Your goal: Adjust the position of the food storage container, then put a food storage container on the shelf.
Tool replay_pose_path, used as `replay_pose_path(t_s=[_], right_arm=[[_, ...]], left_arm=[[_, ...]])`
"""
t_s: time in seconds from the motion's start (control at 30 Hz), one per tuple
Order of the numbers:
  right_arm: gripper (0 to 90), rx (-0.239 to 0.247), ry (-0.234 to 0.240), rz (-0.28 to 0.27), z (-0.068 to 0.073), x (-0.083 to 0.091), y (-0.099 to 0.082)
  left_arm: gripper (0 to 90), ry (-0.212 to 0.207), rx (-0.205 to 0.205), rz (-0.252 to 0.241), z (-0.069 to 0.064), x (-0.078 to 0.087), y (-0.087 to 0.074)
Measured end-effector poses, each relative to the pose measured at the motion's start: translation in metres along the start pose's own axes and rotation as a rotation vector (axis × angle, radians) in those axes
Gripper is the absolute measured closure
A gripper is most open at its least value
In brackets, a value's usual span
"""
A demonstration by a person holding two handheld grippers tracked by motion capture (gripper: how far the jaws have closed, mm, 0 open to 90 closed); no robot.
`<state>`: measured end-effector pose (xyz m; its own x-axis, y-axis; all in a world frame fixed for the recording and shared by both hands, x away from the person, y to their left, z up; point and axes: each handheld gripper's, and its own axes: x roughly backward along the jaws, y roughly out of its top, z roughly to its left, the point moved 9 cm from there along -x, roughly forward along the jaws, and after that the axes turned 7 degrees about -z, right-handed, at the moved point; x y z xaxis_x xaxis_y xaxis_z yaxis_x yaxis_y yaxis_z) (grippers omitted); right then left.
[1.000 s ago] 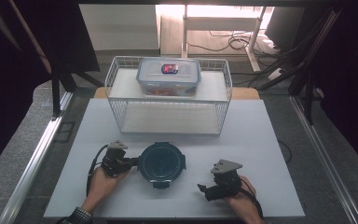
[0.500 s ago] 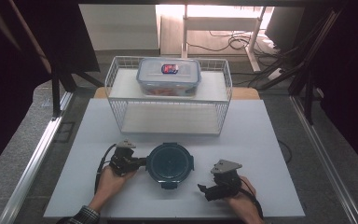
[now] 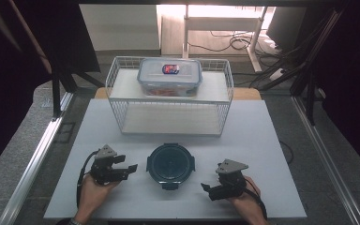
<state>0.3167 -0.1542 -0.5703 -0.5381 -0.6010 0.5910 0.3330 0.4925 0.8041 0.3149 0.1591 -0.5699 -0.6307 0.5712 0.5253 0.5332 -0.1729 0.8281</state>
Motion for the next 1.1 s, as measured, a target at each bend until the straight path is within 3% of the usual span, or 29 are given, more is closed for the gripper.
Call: replay_pose_path(t_s=[0.17, 0.27, 0.37, 0.53, 1.0, 1.1], right_arm=[[4.8, -0.006, -0.002, -0.012, -0.002, 0.001, 0.001], [4.7, -0.01, -0.003, -0.016, -0.002, 0.002, 0.001], [4.7, -0.016, 0.0, -0.018, -0.002, 0.002, 0.001], [4.7, -0.018, 0.001, -0.011, -0.003, 0.001, 0.0], [3.1, -0.046, 0.007, -0.033, -0.005, 0.001, 0.002], [1.0, -0.049, 0.007, -0.047, -0.004, 0.001, 0.004]], left_arm=[[14.0, 0.012, -0.065, -0.01, -0.018, 0.008, -0.006], [8.0, 0.035, -0.14, 0.019, -0.027, 0.009, -0.016], [4.7, 0.046, -0.171, 0.049, -0.027, 0.007, -0.025], [4.4, 0.01, -0.131, 0.054, -0.027, 0.005, -0.031], [2.1, 0.007, -0.127, 0.015, -0.025, 0.005, -0.027], [3.2, 0.005, -0.128, 0.028, -0.025, 0.005, -0.027]])
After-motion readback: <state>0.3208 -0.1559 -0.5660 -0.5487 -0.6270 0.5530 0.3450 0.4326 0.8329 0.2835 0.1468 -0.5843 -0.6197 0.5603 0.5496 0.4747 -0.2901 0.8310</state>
